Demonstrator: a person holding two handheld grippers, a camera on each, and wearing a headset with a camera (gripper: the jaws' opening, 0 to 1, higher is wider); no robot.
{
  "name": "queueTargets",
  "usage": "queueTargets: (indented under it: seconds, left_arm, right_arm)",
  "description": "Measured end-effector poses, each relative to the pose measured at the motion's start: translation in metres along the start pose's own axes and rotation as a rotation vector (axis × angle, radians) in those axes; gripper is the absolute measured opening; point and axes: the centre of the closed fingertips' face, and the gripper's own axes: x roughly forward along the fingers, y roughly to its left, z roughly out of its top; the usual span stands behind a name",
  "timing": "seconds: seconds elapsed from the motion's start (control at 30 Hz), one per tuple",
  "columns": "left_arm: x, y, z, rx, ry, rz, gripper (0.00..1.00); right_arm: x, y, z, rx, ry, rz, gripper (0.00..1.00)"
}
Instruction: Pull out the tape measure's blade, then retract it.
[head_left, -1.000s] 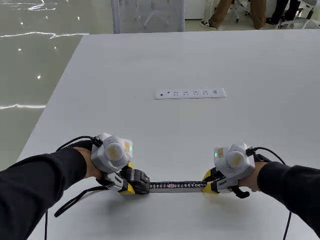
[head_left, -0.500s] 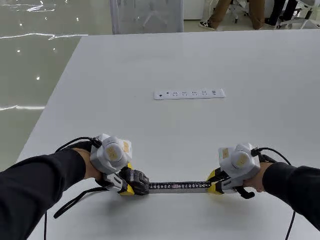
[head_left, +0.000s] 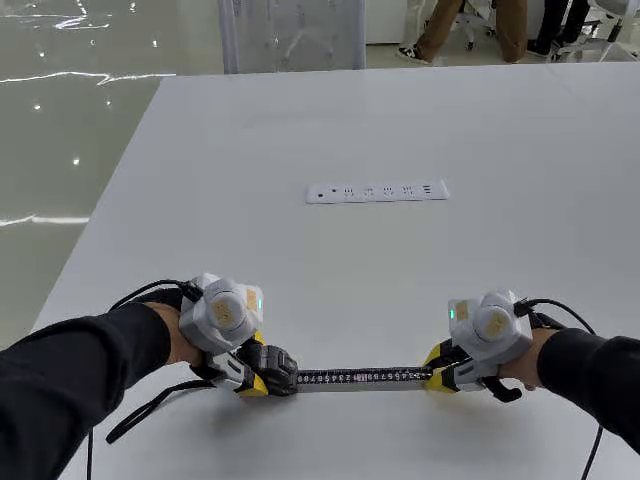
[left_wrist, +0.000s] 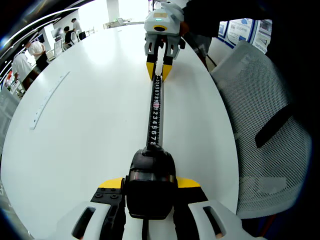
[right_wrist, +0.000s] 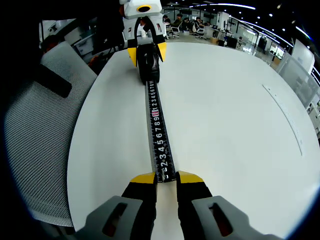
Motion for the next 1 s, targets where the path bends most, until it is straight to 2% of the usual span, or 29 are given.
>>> queueTargets:
  seconds: [1.0]
  left_arm:
    - [0.000, 0.000, 0.000, -0.003, 0.000, 0.002, 0.33]
  right_arm:
    - [-0.015, -0.005, -0.023, 0.018, 0.021, -0.014, 0.11]
